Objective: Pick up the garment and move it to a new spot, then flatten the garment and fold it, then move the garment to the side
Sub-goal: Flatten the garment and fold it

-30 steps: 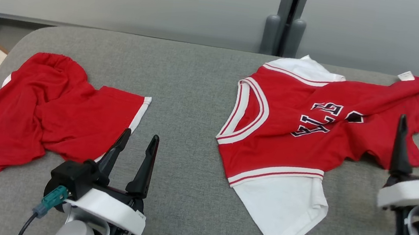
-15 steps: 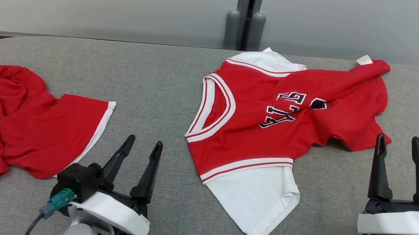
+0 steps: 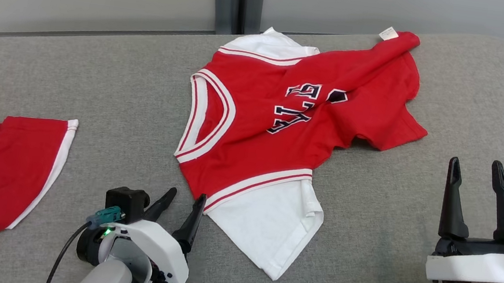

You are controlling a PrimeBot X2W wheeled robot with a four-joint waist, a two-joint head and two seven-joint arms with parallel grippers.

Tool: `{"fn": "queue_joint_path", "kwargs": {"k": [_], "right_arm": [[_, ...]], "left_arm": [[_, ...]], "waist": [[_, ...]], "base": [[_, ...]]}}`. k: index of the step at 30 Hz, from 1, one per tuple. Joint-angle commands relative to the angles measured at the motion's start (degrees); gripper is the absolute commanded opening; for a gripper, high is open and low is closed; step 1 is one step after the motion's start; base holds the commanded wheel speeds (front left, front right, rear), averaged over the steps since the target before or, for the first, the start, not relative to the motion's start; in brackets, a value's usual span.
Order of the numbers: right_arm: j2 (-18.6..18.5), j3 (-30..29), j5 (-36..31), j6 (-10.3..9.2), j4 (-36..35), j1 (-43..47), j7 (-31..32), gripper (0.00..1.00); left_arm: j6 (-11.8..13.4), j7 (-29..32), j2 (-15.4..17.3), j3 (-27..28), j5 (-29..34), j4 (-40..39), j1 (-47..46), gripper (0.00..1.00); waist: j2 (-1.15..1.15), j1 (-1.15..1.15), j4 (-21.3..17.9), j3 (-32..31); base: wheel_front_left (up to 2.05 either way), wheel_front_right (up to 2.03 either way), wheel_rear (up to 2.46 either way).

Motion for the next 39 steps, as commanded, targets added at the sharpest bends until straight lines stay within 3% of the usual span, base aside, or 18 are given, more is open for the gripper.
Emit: {"fn": "queue_joint_path", "kwargs": {"k": [1,8,10,11,22,35,36,37,39], "right_arm": [[-0.25,-0.35,-0.10,-0.02,-0.39,-0.21,-0.06,1.00],[-0.04,-0.36,-0.59,-0.02,-0.87,-0.77,-0.06,1.00],[0.08,-0.34,-0.87,-0.02,-1.02,-0.64,-0.06,1.00],[0.12,-0.35,-1.07,-0.02,-1.08,-0.62,-0.06,1.00],[0.30,-1.70,-1.72,-0.02,1.40,0.16,-0.06,1.00],[1.07,-6.27,-2.55,-0.02,12.55,-2.48,0.60,1.00],[1.09,-6.41,-2.54,-0.02,13.34,-2.88,0.83,1.00],[1.11,-6.48,-2.37,-0.02,13.93,-3.40,0.93,1.00],[1.14,-6.88,-2.01,-0.02,15.37,-4.44,1.42,1.00]], "left_arm": [[0.06,0.23,0.25,-0.30,-0.72,0.74,-1.23,1.00],[-0.66,2.25,0.17,-2.35,-2.26,3.30,-2.55,1.00],[-0.86,2.56,0.15,-2.84,-2.40,3.86,-2.96,0.16],[-0.92,2.32,0.22,-3.19,-2.05,4.02,-3.26,0.00],[-0.04,-5.65,3.02,0.61,-2.65,3.56,-5.83,0.00],[0.41,-6.76,8.06,4.59,-4.18,3.12,-5.83,0.00],[0.03,-5.92,7.88,4.03,-4.37,3.37,-5.61,0.38],[-0.31,-5.35,7.68,3.58,-4.57,3.45,-5.51,1.00],[-0.52,-5.01,7.25,3.16,-4.87,3.41,-5.50,1.00]], "waist": [[0.00,0.00,-0.98,0.67],[0.00,0.00,-2.36,1.43],[0.00,0.00,-2.59,1.64],[0.00,0.00,-2.66,1.73],[0.00,0.00,0.35,0.14],[0.00,0.00,3.42,-1.31],[0.00,0.00,3.68,-1.30],[0.00,0.00,3.94,-1.24],[0.00,0.00,4.56,-0.95]], "base": [[0.00,0.00,0.00],[0.00,0.00,0.00],[0.00,0.00,0.00],[0.00,0.00,0.00],[0.00,0.00,0.00],[0.00,0.00,0.00],[0.00,0.00,0.00],[0.00,0.00,0.00],[0.00,0.00,0.00]]}}
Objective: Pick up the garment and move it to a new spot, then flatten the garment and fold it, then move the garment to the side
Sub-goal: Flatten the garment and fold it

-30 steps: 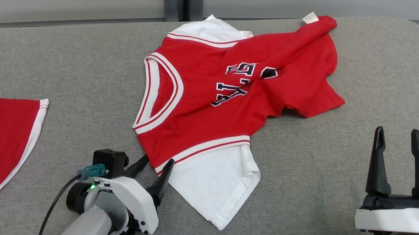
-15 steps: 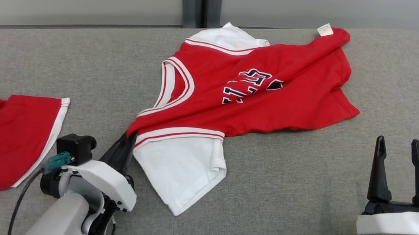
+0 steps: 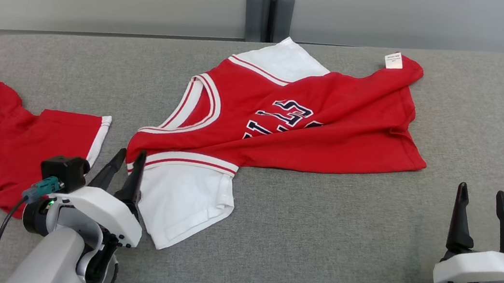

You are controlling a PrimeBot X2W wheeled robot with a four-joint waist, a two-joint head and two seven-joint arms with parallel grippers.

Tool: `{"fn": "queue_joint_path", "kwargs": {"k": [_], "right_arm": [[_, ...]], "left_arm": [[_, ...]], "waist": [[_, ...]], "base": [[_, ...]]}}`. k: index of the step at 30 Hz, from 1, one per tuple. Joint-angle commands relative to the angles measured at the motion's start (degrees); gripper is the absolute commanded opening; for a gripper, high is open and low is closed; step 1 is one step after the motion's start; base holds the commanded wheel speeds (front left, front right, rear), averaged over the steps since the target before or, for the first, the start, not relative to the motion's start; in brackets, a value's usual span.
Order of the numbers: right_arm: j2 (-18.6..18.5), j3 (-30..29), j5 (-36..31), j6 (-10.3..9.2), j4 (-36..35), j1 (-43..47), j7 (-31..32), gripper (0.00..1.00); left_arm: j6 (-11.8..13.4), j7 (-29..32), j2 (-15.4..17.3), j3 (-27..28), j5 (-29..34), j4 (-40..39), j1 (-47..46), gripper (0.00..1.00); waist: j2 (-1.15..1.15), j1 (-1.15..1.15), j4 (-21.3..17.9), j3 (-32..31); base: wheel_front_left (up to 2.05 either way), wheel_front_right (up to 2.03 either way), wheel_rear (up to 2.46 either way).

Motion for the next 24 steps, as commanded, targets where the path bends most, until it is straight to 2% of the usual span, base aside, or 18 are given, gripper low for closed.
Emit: {"fn": "queue_joint_path", "kwargs": {"k": [1,8,11,15,24], "right_arm": [[-0.08,-0.50,0.32,-0.02,1.23,-1.65,0.46,1.00],[-0.12,-2.64,1.90,-0.02,5.84,-4.92,1.83,1.00],[-1.99,-4.19,2.08,-0.02,9.23,-6.28,2.35,1.00],[-2.77,-7.79,3.92,-0.01,13.60,-8.45,2.66,1.00],[-4.32,-15.10,2.32,-0.02,22.11,-13.33,4.05,1.00]], "left_arm": [[-0.18,-0.45,-0.26,0.13,-0.62,-0.17,-0.19,1.00],[0.31,-2.52,-1.93,0.85,-0.14,-2.65,1.56,1.00],[0.05,-2.91,-1.97,1.11,0.40,-4.57,2.99,1.00],[0.04,-3.08,-1.68,1.55,1.43,-6.73,5.26,1.00],[-0.52,-3.12,-2.61,0.20,1.80,-9.27,6.93,1.00]], "waist": [[0.00,0.00,0.94,0.47],[0.00,0.00,4.99,1.46],[0.00,0.00,7.53,1.78],[0.00,0.00,10.64,2.11],[0.00,0.00,15.34,3.97]], "base": [[0.00,0.00,0.00],[0.00,0.00,0.00],[0.00,0.00,0.00],[0.00,0.00,0.00],[0.00,0.00,0.00]]}}
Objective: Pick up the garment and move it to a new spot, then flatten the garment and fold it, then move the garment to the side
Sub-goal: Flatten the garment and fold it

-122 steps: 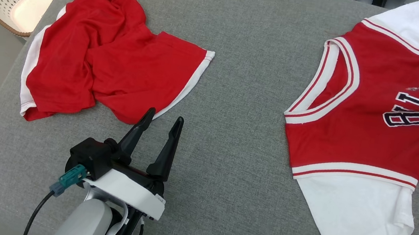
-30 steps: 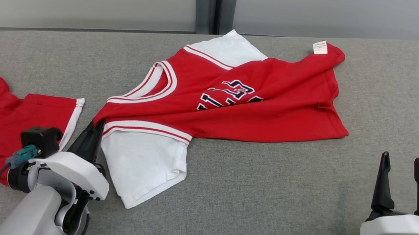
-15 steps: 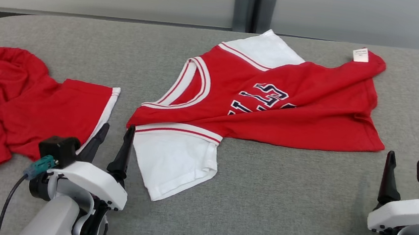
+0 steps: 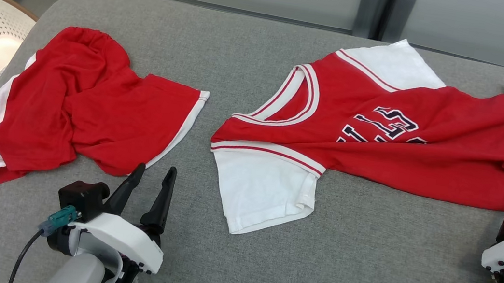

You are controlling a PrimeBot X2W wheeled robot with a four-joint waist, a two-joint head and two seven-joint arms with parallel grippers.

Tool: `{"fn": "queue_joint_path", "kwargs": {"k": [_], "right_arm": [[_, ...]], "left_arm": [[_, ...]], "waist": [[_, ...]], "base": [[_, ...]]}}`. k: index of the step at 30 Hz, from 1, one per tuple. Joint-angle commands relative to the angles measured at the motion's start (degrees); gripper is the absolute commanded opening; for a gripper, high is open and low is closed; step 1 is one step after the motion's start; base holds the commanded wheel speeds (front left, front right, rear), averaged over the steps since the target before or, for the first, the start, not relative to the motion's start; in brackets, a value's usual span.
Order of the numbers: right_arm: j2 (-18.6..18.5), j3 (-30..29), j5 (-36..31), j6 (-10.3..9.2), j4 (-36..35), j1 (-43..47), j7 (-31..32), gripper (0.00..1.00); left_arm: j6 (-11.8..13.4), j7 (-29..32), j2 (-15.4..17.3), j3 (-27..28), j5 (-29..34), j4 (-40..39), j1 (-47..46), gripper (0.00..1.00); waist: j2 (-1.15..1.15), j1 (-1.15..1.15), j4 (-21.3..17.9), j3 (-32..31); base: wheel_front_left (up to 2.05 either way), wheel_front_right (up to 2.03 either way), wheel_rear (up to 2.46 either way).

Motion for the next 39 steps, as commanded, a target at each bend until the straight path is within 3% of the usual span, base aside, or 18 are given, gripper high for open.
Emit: {"fn": "queue_joint_path", "kwargs": {"k": [1,3,4,5,6,7,19,27,35,36,37,39], "right_arm": [[-0.40,-0.64,-0.29,-0.02,1.04,-0.72,0.15,1.00],[-0.66,-1.51,-1.29,-0.02,2.57,-1.56,-0.08,1.00],[-0.72,-1.89,-1.67,-0.02,3.38,-1.97,-0.09,0.90],[-0.71,-2.24,-2.00,-0.02,4.23,-2.38,-0.10,0.45],[-0.67,-2.59,-2.35,-0.02,4.98,-2.66,-0.23,0.16],[-0.43,-2.76,-2.60,-0.02,5.64,-2.93,-0.42,0.00],[-0.56,1.85,-4.28,-0.02,4.88,-3.31,-4.65,0.00],[-0.67,5.15,-1.82,-0.02,2.77,-2.80,-4.92,0.00],[-1.05,8.76,0.22,-0.02,1.90,-2.17,-5.00,0.00],[-1.17,9.18,0.40,-0.02,1.82,-2.07,-5.00,0.00],[-1.30,9.63,0.57,-0.02,1.80,-1.98,-5.01,0.00],[-1.60,10.38,0.73,-0.02,1.57,-1.84,-5.03,0.00]], "left_arm": [[-0.19,-0.11,0.00,-0.41,0.10,-0.29,0.02,1.00],[-0.37,0.04,-0.14,-0.96,0.09,-0.44,0.08,1.00],[-0.46,0.13,-0.21,-1.23,0.04,-0.47,0.06,1.00],[-0.43,0.22,-0.29,-1.52,-0.01,-0.51,0.04,1.00],[-0.52,0.49,-0.40,-1.84,-0.13,-0.52,0.02,1.00],[-0.59,0.76,-0.52,-2.19,-0.27,-0.52,0.00,1.00],[-1.55,6.25,-1.55,-7.47,-4.90,-1.74,2.09,1.00],[-1.60,12.08,-1.42,-10.28,-8.91,-0.99,2.59,1.00],[0.41,13.11,-1.51,-10.70,-8.54,2.50,1.21,1.00],[0.14,13.33,-1.67,-11.06,-8.81,2.70,1.18,0.46],[-0.18,13.19,-1.77,-11.39,-9.06,2.59,1.01,0.00],[-0.61,12.47,-1.91,-11.51,-9.60,2.02,0.53,0.00]], "waist": [[0.00,0.00,0.88,0.80],[0.00,0.00,1.28,1.27],[0.00,0.00,1.41,1.44],[0.00,0.00,1.49,1.56],[0.00,0.00,1.54,1.64],[0.00,0.00,1.54,1.68],[0.00,0.00,-2.41,-1.09],[0.00,0.00,-5.66,-1.77],[0.00,0.00,-7.12,-1.97],[0.00,0.00,-7.17,-2.01],[0.00,0.00,-7.20,-2.06],[0.00,0.00,-7.18,-2.22]], "base": [[0.00,0.00,0.00],[0.00,0.00,0.00],[0.00,0.00,0.00],[0.00,0.00,0.00],[0.00,0.00,0.00],[0.00,0.00,0.00],[0.00,0.00,0.00],[0.00,0.00,0.00],[0.00,0.00,0.00],[0.00,0.00,0.00],[0.00,0.00,0.00],[0.00,0.00,0.00]]}}
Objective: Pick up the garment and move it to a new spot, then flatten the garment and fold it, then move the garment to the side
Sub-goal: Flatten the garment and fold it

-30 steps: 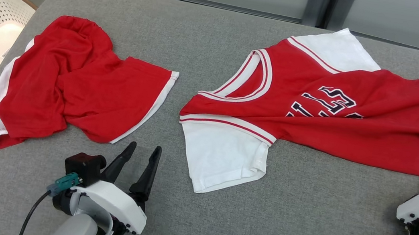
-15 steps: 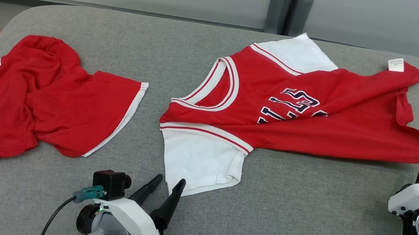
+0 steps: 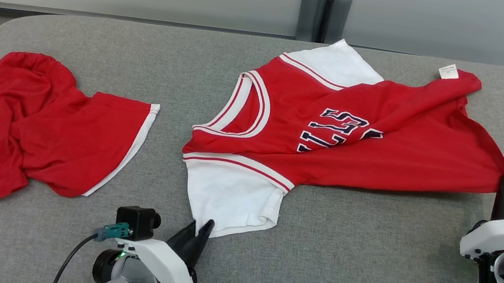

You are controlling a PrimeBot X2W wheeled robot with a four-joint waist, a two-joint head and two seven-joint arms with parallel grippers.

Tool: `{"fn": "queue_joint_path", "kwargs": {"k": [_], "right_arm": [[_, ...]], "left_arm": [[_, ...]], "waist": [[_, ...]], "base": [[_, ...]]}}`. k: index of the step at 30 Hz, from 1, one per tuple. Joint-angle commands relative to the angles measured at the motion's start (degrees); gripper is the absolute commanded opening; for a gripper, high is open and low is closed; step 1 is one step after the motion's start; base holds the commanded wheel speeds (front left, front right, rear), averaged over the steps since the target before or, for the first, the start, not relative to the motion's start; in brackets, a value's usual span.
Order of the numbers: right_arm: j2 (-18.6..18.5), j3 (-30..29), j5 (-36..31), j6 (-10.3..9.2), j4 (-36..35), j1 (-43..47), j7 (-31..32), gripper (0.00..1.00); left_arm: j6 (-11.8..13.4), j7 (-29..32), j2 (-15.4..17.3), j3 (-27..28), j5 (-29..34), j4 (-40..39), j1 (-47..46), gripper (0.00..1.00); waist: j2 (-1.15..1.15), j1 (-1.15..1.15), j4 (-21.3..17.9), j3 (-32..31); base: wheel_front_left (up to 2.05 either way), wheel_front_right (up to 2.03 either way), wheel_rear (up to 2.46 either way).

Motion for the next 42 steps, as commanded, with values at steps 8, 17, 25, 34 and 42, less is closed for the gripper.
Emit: {"fn": "queue_joint_path", "kwargs": {"k": [8,17,25,34,42], "right_arm": [[-1.68,2.99,1.20,-0.02,-3.18,1.23,-0.43,0.00],[-3.16,9.05,8.19,-0.02,-14.71,1.07,1.38,0.00],[-4.14,10.83,13.68,-0.02,-30.08,1.37,6.84,0.00],[-1.02,7.81,12.63,-0.02,-47.08,3.16,17.37,0.00],[2.56,5.56,8.99,-0.02,-55.94,0.71,27.76,0.00]], "left_arm": [[-1.27,-5.25,2.72,1.98,-4.74,-7.78,-2.45,0.00],[-1.28,-6.59,8.84,7.79,-12.24,-27.05,-6.68,0.00],[4.08,-3.36,11.44,11.43,-12.33,-40.06,-11.43,0.00],[12.26,0.32,11.80,14.97,-12.35,-50.10,-16.11,0.00],[15.53,5.37,15.24,16.34,-10.82,-48.09,-23.34,0.00]], "waist": [[0.00,0.00,0.18,-2.22],[0.00,0.00,-1.25,-7.22],[0.00,0.00,-3.87,-12.02],[0.00,0.00,-5.73,-13.92],[0.00,0.00,-7.32,-10.04]], "base": [[0.00,0.00,0.00],[0.00,0.00,0.00],[0.00,0.00,0.00],[0.00,0.00,0.00],[0.00,0.00,0.00]]}}
